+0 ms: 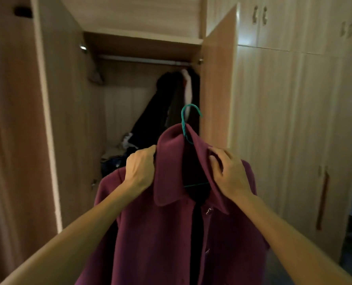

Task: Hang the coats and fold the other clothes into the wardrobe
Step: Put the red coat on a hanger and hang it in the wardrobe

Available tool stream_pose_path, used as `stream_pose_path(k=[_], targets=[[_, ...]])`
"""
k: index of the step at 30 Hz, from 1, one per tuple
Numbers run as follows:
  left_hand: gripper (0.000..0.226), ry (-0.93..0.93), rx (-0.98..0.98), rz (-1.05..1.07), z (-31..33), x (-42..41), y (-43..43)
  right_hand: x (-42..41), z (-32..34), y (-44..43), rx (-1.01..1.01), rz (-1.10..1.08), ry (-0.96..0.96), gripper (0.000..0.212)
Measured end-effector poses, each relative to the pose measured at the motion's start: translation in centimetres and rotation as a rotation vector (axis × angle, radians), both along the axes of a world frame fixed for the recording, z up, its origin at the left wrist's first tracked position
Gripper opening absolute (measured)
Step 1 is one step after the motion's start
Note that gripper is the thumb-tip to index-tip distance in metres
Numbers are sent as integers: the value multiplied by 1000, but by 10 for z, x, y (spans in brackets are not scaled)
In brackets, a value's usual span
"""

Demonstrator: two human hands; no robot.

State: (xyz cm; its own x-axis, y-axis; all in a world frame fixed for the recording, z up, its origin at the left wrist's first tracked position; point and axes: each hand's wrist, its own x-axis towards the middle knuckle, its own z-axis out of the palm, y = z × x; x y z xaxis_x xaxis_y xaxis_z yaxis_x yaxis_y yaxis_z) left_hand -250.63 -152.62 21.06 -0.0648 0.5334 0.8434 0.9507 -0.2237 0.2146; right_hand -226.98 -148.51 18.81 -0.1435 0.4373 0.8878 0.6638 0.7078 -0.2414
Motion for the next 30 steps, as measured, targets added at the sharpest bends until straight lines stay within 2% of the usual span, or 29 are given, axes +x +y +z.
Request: stream_pose_path(k=[12,23,30], targets=[[26,-16,72,307,70,-117,63,-136,29,109,4,252,3,38],[26,-16,139,565,158,-158,229,-179,88,319,24,379,15,35],[21,-21,154,620,238,-156,337,-212,126,426,16,464,81,34]])
